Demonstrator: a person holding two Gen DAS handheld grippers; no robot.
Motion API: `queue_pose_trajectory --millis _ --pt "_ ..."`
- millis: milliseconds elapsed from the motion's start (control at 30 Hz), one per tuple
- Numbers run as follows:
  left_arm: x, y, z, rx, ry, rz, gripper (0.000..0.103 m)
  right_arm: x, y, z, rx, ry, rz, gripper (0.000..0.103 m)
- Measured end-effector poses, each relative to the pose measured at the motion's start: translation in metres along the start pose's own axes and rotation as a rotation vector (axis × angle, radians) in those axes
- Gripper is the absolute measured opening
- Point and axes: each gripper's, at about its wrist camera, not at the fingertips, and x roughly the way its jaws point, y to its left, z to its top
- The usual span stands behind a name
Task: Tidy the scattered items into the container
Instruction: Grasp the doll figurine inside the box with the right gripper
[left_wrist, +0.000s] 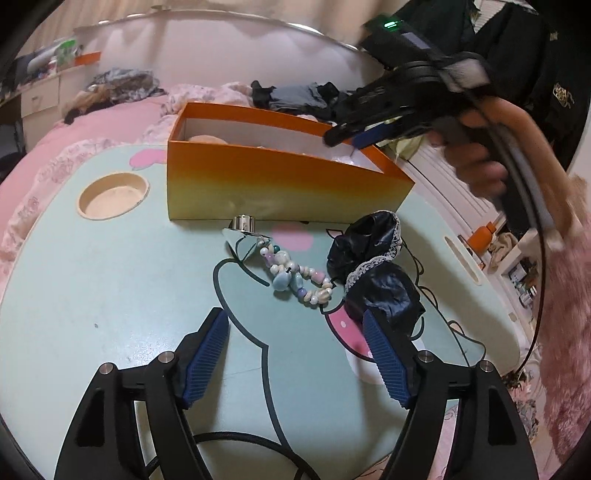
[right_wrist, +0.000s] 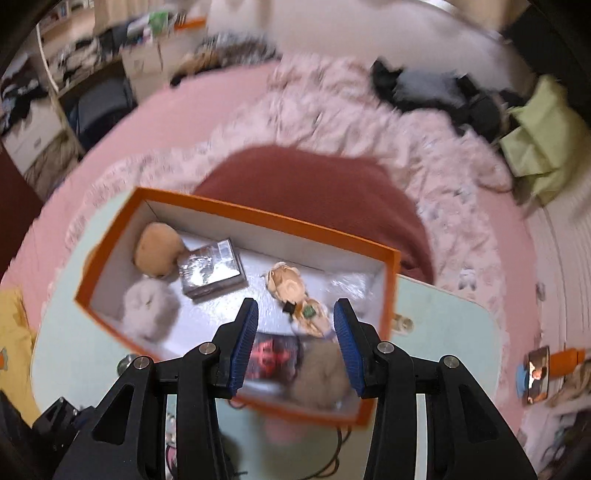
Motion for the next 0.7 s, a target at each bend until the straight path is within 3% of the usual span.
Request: queue_pose_trajectory --millis 100,267,300,367,400,533,700 --pt "-0.001 0.002 0.0 0.0 -0.001 -0.009 0.075 0.024 -0.003 0.01 -0.02 0.111 0.004 0.044" --pt "-0.002 0.005 0.0 -0.013 -0.007 -0.03 0.076 0.051 -0.002 0.007 -0.049 0.222 0.0 0.044" --pt "-0.003 0.005 0.0 -0.015 -0.007 -0.035 0.077 0.054 0.001 0.007 -0.071 0.218 -0.035 0.044" --pt "-0.002 0.006 0.0 -0.017 -0.006 -0.038 0.077 0.06 0.007 0.005 -0.11 0.207 -0.093 0.026" --pt "-0.002 0.006 0.0 -0.017 -0.006 -0.039 0.077 0.06 0.007 0.004 -0.107 0.194 -0.096 0.026" --pt "-0.003 0.007 0.001 -0.025 -0.009 -0.043 0.077 0.053 0.001 0.0 -0.058 0.155 -0.029 0.025" --pt "-0.002 0.006 0.001 -0.021 -0.009 -0.037 0.078 0.006 -0.007 -0.001 0.01 -0.003 0.062 0.024"
